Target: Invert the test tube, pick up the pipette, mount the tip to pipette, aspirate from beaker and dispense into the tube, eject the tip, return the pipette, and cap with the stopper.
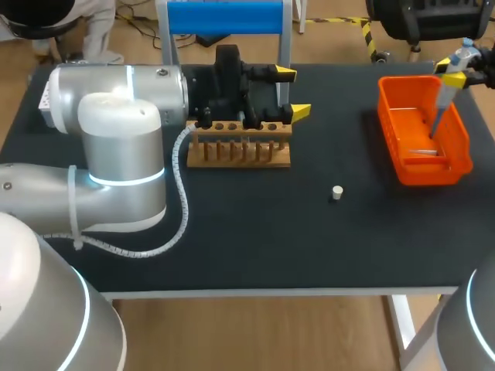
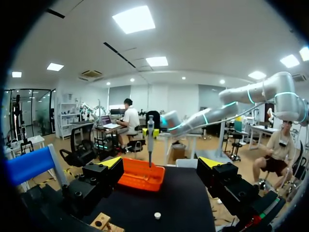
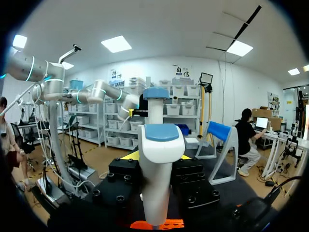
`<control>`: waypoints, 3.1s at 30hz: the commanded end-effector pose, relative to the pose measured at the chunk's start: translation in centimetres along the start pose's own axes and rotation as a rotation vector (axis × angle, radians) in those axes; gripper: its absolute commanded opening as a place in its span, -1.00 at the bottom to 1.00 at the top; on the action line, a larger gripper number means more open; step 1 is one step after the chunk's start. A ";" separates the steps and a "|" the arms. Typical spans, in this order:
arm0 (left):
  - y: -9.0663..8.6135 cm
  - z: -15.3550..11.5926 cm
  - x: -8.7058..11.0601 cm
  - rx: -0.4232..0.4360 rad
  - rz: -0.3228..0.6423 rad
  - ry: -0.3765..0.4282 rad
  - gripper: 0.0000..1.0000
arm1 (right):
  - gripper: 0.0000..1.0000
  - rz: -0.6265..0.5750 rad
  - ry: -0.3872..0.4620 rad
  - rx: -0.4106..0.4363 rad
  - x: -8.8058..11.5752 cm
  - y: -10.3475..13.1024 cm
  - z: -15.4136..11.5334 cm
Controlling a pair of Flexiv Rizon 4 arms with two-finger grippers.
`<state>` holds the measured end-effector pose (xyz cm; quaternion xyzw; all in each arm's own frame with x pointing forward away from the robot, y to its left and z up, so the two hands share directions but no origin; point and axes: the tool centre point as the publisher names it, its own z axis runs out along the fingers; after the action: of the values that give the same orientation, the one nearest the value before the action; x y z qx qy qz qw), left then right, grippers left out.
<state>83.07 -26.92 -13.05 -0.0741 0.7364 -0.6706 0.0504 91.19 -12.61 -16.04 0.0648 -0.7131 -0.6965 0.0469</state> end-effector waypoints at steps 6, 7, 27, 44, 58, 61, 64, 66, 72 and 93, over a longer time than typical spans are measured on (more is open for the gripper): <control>0.0 0.1 0.0 -0.002 -0.001 -0.001 1.00 | -1.00 -0.024 -0.035 0.026 2.6 3.2 4.3; 0.0 0.1 0.0 -0.002 -0.001 -0.001 1.00 | -1.00 -0.024 -0.038 0.025 2.7 3.3 4.6; 0.0 0.1 0.0 -0.002 -0.001 -0.001 1.00 | -1.00 -0.003 -0.064 -0.067 4.1 7.6 14.9; 0.0 0.1 0.0 -0.002 -0.001 -0.001 1.00 | -1.00 0.019 -0.042 -0.063 6.3 9.8 21.1; 0.0 0.1 0.0 -0.002 -0.001 -0.001 1.00 | -1.00 0.000 -0.062 -0.046 6.5 8.1 25.5; 0.0 0.1 0.0 -0.002 -0.001 -0.001 1.00 | -1.00 0.002 -0.062 -0.054 6.5 7.9 26.4; 0.0 0.1 0.0 -0.002 -0.001 -0.001 1.00 | -1.00 0.003 -0.060 -0.063 6.4 7.9 27.3; 0.0 0.1 0.0 -0.002 -0.001 -0.001 1.00 | -1.00 0.006 -0.061 -0.068 6.3 7.9 27.8; 0.0 0.1 0.0 -0.002 -0.001 -0.001 1.00 | -1.00 0.005 -0.071 -0.073 6.3 7.7 29.2; 0.0 0.1 0.0 -0.002 -0.001 -0.001 -1.00 | -1.00 -0.010 -0.119 -0.094 5.7 7.6 30.8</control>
<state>82.88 -27.03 -13.06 -0.0730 0.7368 -0.6703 0.0492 80.68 16.83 -9.35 0.0239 -0.6815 -0.7314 0.0028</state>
